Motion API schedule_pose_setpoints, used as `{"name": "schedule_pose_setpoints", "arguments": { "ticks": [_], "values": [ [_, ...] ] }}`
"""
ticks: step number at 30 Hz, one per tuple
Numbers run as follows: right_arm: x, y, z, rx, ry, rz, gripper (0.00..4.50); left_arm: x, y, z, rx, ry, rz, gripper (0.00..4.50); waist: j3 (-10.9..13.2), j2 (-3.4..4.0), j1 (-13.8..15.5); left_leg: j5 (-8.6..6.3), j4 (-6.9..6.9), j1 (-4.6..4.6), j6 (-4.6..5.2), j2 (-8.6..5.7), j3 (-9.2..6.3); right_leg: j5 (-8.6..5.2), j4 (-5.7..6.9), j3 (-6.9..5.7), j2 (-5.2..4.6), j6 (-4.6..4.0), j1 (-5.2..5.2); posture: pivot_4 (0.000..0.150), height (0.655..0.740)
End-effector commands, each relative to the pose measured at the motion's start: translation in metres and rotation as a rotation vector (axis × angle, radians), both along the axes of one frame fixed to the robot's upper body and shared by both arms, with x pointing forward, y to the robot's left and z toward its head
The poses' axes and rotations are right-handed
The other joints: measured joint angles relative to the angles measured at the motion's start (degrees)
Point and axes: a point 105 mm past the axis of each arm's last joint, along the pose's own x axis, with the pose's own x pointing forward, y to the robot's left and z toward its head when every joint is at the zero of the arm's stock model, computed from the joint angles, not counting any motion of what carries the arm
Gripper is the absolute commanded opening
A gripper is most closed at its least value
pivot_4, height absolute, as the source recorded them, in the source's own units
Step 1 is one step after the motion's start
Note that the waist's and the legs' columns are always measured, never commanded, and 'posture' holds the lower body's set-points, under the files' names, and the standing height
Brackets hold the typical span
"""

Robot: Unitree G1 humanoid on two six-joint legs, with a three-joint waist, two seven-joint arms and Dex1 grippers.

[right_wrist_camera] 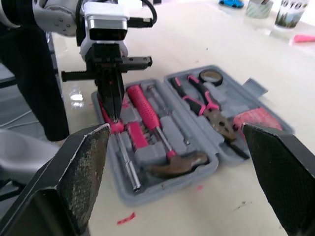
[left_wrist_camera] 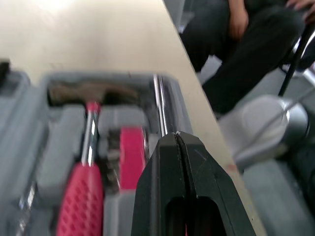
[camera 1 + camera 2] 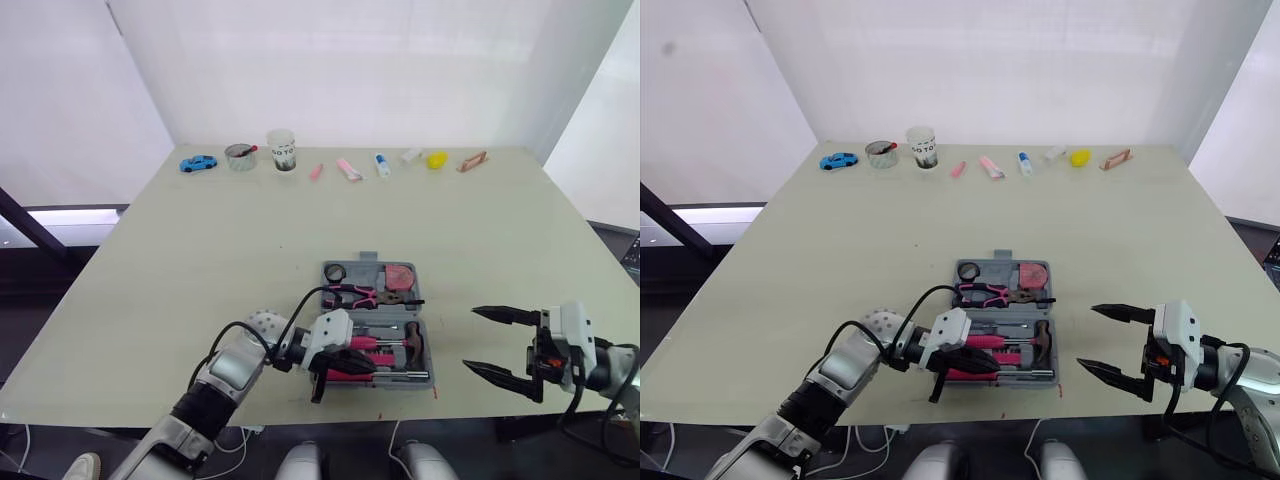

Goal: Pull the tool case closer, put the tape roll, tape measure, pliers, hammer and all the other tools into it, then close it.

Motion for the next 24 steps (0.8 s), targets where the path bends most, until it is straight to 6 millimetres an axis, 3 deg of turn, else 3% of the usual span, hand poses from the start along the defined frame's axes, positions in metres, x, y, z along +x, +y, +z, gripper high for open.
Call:
{"name": "schedule_pose_setpoints", "arguments": {
  "ticks": [1, 14, 19, 24],
  "values": [
    [-0.002, 0.0, 0.007, -0.008, -0.036, 0.013, 4.5, -0.002, 0.001, -0.009, 0.035, -0.038, -0.007, 0.06, 0.0, 0.0, -0.01, 0.0, 0.0, 0.01, 0.0, 0.0, -0.01, 0.0, 0.0, 0.0, 0.0, 0.0, 0.0, 0.15, 0.74],
    [0.0, -0.002, 0.009, -0.009, -0.044, 0.007, 4.5, -0.014, 0.006, -0.04, 0.106, 0.054, 0.053, 0.06, -0.19, 0.12, 0.01, 0.0, 0.0, 0.09, 0.0, 0.0, -0.02, 0.0, 0.01, -0.01, 0.0, 0.0, 0.05, 0.15, 0.74],
    [0.0, -0.003, 0.009, 0.023, -0.036, -0.015, 4.5, -0.005, 0.004, -0.022, 0.014, 0.086, 0.109, 0.06, -0.28, 0.2, -0.12, 0.0, 0.0, 0.11, 0.0, 0.01, -0.02, 0.0, 0.03, 0.0, 0.01, 0.01, 0.06, 0.15, 0.74],
    [0.004, -0.008, 0.008, 0.086, -0.036, -0.105, 4.5, 0.0, 0.005, 0.019, -0.16, 0.129, 0.163, 0.06, -0.27, 0.2, -0.2, 0.0, -0.02, 0.06, 0.0, 0.04, -0.07, 0.0, 0.05, -0.02, 0.02, 0.0, 0.01, 0.15, 0.74]
  ]
}}
